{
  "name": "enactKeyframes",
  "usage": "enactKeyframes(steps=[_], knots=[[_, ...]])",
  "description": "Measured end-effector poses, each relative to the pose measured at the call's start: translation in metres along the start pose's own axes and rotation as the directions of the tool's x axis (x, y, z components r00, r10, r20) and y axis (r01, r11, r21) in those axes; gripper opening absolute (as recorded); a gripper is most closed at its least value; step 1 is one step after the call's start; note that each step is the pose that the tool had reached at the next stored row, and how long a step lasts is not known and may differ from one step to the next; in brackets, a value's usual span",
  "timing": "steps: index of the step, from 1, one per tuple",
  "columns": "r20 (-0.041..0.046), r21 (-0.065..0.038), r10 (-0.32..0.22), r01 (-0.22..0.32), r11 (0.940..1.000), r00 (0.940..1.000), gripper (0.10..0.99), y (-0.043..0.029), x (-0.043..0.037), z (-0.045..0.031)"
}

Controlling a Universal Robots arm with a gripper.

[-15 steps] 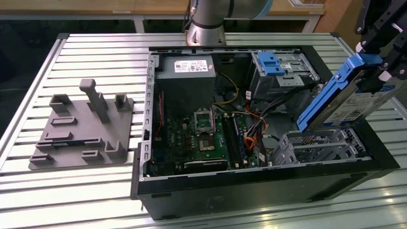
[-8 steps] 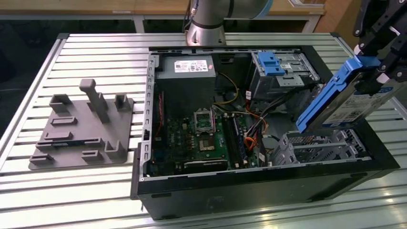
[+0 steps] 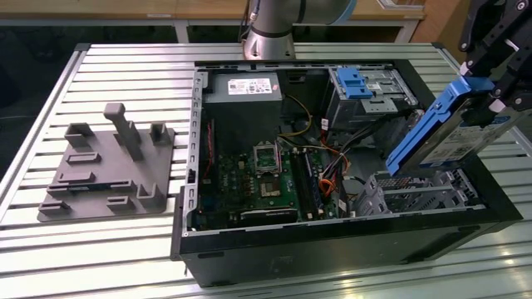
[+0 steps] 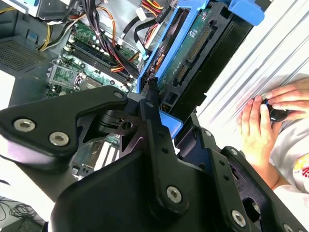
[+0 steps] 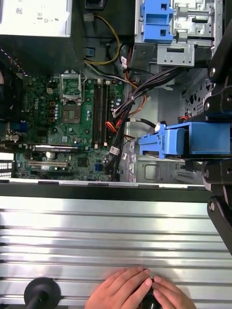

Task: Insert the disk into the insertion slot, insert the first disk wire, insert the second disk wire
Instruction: 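Insert the disk into the insertion slot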

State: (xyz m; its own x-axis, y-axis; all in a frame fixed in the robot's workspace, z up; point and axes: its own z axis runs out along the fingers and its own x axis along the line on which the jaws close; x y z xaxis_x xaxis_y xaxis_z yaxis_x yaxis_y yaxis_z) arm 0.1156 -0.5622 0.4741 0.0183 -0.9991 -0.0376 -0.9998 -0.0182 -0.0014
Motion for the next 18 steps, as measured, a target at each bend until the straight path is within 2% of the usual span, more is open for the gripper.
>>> enactKeyframes(steps=[18], knots=[[0.0, 0.0, -0.005, 0.005, 1.0, 1.0, 0.365, 0.0, 0.0003, 0.0081]])
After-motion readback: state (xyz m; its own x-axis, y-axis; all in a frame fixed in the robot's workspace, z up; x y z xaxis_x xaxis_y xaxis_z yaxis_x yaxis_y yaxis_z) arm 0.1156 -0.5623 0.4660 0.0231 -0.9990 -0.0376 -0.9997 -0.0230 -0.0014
